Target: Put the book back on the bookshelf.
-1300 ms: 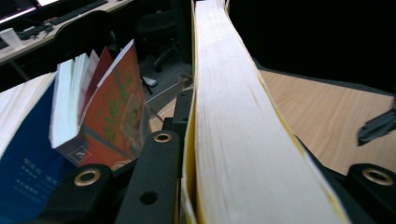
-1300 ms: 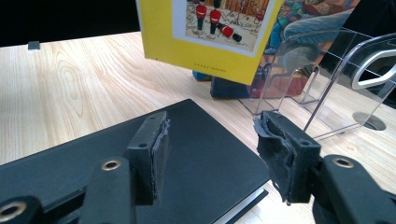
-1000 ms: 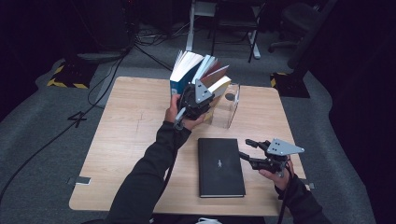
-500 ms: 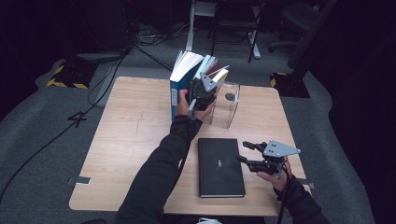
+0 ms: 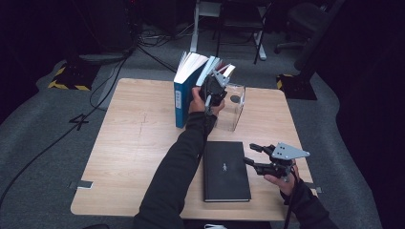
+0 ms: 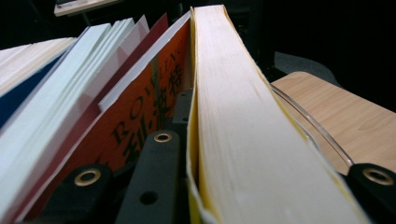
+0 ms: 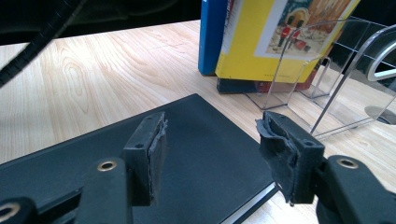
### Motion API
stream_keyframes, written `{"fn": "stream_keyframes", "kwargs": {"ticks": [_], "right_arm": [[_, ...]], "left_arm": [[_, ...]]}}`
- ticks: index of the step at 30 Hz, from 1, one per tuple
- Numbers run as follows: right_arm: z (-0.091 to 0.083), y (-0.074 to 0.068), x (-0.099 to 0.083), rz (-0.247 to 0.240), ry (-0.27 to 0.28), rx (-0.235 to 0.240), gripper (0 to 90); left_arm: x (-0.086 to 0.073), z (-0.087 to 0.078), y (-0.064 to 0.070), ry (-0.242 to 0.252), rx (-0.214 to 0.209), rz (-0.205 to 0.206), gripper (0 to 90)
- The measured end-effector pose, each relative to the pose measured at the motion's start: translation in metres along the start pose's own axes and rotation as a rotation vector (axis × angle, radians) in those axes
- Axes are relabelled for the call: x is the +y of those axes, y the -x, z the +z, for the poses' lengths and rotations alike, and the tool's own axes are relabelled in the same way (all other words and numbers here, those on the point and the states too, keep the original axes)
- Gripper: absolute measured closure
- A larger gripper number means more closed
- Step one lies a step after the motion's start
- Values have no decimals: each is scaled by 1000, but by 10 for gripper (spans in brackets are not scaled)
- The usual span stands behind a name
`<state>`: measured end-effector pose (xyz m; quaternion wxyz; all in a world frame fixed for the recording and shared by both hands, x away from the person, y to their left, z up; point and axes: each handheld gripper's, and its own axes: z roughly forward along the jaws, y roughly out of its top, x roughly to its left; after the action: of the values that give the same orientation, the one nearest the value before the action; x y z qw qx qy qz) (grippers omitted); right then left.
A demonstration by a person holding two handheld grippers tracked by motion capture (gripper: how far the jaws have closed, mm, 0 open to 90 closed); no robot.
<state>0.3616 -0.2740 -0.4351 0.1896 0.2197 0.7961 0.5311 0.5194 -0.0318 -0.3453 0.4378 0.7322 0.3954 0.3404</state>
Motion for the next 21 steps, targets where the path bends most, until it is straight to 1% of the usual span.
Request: {"fn": "stream_keyframes", "kwargs": {"ticks": [6, 8, 9, 10, 12, 14, 17, 18, 21], "right_arm": [[-1, 0, 0, 5, 3, 5, 425], [0, 0, 0, 3, 3, 6, 426], [0, 0, 0, 3, 3, 7, 426], [0, 0, 0, -2, 2, 5, 426], [-1, 0, 0, 3, 6, 5, 427], [-1, 0, 0, 4, 6, 4, 428], [-1, 1, 0, 1, 3, 6, 428], [0, 0, 0, 1, 3, 7, 428], [0, 0, 0, -5, 4, 8, 428]], "left_arm": [[0, 13, 5, 9, 39, -13, 748], [1, 17, 7, 20, 50, -24, 748], [1, 19, 9, 27, 63, -22, 748], [0, 20, 10, 30, 67, -24, 748], [-3, 25, 13, 37, 81, -40, 747], [-6, 28, 13, 47, 88, -72, 746], [-11, 33, 14, 61, 99, -97, 746], [-14, 35, 15, 63, 102, -103, 746], [-17, 37, 16, 67, 103, -102, 744]]}}
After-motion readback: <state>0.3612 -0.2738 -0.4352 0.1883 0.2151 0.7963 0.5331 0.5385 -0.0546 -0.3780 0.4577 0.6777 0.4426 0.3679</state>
